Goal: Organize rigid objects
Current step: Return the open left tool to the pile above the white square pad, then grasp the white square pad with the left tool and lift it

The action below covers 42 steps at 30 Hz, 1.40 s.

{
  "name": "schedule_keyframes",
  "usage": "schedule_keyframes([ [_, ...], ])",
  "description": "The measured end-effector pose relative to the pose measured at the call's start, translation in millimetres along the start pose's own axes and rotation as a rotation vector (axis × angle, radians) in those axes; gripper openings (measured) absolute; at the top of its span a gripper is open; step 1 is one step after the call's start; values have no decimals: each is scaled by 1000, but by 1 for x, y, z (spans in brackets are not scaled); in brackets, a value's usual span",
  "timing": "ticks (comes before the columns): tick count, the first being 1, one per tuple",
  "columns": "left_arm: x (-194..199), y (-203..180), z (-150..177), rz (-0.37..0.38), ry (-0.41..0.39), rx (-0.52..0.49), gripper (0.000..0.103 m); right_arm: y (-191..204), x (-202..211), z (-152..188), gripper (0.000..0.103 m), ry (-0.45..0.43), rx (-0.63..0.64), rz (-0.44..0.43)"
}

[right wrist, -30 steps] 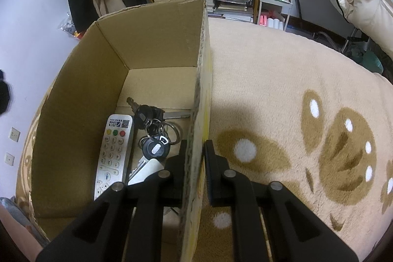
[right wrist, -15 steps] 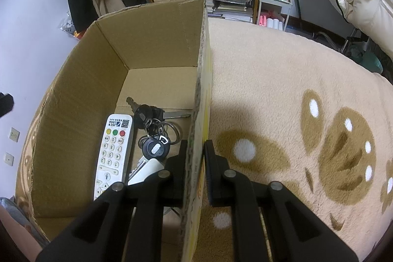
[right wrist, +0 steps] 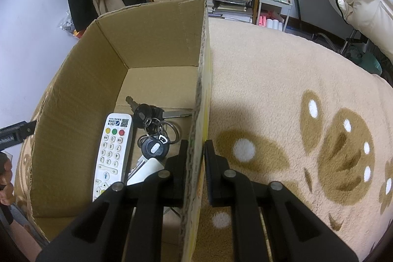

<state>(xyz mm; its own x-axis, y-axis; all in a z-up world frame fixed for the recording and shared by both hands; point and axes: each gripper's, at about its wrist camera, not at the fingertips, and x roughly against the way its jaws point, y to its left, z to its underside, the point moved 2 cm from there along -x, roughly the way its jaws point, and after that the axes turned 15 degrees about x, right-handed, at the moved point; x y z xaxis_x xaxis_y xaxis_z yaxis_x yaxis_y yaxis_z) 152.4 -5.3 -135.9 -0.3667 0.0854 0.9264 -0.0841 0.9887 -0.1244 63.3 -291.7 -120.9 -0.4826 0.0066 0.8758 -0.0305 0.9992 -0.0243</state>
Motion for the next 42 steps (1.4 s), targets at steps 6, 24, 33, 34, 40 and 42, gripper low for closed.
schedule_keyframes([
  [6, -18, 2, 5, -68, 25, -31, 100, -2, 1, 0, 13, 1, 1, 2],
  [24, -33, -3, 9, -12, 87, -30, 101, -1, 0, 0, 13, 2, 1, 3],
  [33, -33, -5, 10, -7, 90, -25, 99, 1, 0, 0, 13, 2, 2, 3],
  [34, -33, -5, 9, -6, 91, -22, 99, 1, 0, 0, 13, 2, 1, 2],
  [40, -32, -6, 11, -9, 80, -13, 94, 1, 1, 0, 13, 2, 1, 3],
  [42, -34, -5, 11, -5, 102, 3, 91, 0, 1, 0, 13, 1, 1, 5],
])
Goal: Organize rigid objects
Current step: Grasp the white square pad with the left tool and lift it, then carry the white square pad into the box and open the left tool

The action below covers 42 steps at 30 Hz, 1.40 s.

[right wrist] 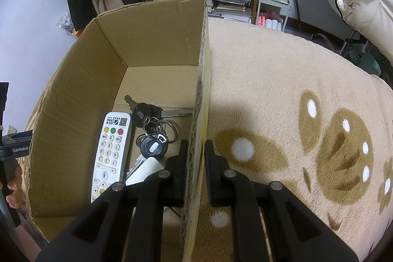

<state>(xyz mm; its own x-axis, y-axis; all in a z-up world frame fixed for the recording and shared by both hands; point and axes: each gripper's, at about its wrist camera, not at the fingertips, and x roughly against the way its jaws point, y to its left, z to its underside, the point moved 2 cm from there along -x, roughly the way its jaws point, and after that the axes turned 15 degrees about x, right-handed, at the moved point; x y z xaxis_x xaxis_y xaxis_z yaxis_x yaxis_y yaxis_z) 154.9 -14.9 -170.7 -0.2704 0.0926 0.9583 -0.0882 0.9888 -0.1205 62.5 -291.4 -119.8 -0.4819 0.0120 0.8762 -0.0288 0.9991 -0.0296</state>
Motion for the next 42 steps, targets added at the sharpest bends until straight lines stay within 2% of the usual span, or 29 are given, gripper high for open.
schedule_keyframes([
  [4, -13, -1, 7, -33, 45, -2, 87, 1, -1, 0, 13, 1, 0, -2],
  [7, -13, -10, 13, -74, 1, -61, 79, 1, 0, 0, 13, 0, -1, -1],
  [9, -8, -15, 16, -56, -12, -95, 62, 1, 0, 0, 13, 0, 1, 0],
  [10, -6, -18, 18, -57, -17, -112, 58, 1, -1, 0, 13, 0, 0, -1],
  [15, 4, -21, 21, -73, -58, -139, 52, 1, 0, 0, 13, 1, -2, -3],
  [23, 37, -20, 22, -8, -104, -124, 51, -3, 1, 4, 13, 0, 0, -4],
  [29, 76, -30, 24, -5, -202, -141, 51, -4, 0, 5, 13, 0, 3, -2],
  [34, 120, -52, 25, 15, -307, -186, 51, -7, 0, 5, 13, 0, 3, 0],
  [42, 165, -106, 37, 116, -382, -281, 51, -6, 0, 5, 13, 1, 4, -1],
])
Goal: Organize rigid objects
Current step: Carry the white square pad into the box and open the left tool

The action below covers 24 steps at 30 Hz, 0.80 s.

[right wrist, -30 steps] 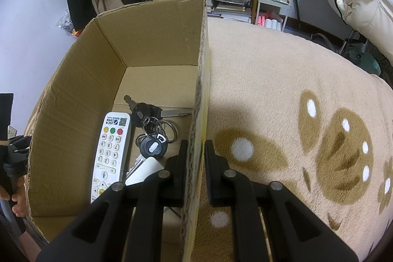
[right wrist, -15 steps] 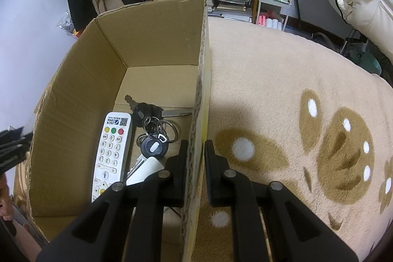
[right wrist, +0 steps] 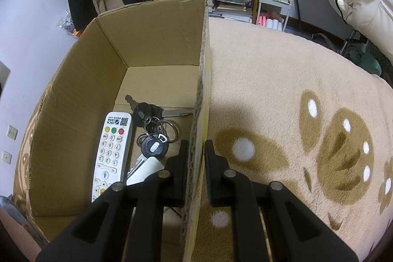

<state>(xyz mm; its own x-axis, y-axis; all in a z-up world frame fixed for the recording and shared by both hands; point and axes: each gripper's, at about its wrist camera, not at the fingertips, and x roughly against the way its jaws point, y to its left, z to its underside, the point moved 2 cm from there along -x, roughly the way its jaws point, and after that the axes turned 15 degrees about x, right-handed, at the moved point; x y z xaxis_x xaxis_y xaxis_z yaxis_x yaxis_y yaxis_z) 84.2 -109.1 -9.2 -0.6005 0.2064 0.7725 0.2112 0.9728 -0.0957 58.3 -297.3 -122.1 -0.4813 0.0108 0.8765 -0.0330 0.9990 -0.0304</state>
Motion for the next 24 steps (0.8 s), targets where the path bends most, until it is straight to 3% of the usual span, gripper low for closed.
schedule_keyframes([
  [10, -14, -56, 10, 108, 25, -72, 51, 3, 0, -1, 13, 0, 1, 1],
  [18, -46, -76, 36, 101, 88, -137, 51, 3, 0, -1, 13, 0, 1, 2],
  [24, -56, -70, 40, 95, 98, -126, 51, 4, -1, 1, 13, 0, -4, -1],
])
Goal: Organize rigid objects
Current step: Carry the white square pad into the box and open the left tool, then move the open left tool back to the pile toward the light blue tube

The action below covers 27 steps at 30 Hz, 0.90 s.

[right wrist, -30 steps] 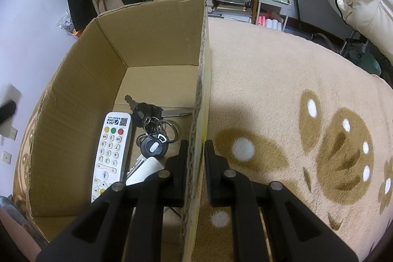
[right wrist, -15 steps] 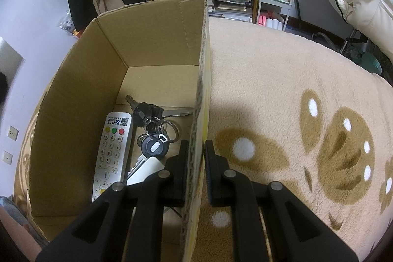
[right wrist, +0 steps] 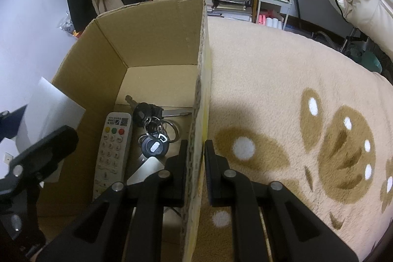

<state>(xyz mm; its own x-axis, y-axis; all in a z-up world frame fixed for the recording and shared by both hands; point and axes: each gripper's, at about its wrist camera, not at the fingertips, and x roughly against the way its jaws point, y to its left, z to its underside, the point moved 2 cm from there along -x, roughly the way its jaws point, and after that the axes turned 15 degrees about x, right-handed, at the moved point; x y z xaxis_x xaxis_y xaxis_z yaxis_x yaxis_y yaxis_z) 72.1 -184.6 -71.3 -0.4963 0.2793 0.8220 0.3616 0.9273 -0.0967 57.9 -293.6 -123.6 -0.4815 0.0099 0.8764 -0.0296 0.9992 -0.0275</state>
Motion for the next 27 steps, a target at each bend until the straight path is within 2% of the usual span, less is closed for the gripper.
schedule_keyframes([
  [12, -4, 4, 1, 14, 47, 18, 51, 1, -1, 1, 13, 0, 5, 4],
  [16, 10, 3, -4, -4, -14, 5, 52, 3, -2, 0, 13, 0, 5, -1],
  [19, 21, 9, -10, -23, -47, 10, 59, 4, -1, -2, 13, 3, 11, 5],
  [24, 22, 40, -24, -57, -50, 91, 90, 7, -1, -4, 13, 2, 11, 3],
  [27, 21, 60, -34, -105, -51, 122, 97, 8, -2, -3, 13, 2, 9, 1],
])
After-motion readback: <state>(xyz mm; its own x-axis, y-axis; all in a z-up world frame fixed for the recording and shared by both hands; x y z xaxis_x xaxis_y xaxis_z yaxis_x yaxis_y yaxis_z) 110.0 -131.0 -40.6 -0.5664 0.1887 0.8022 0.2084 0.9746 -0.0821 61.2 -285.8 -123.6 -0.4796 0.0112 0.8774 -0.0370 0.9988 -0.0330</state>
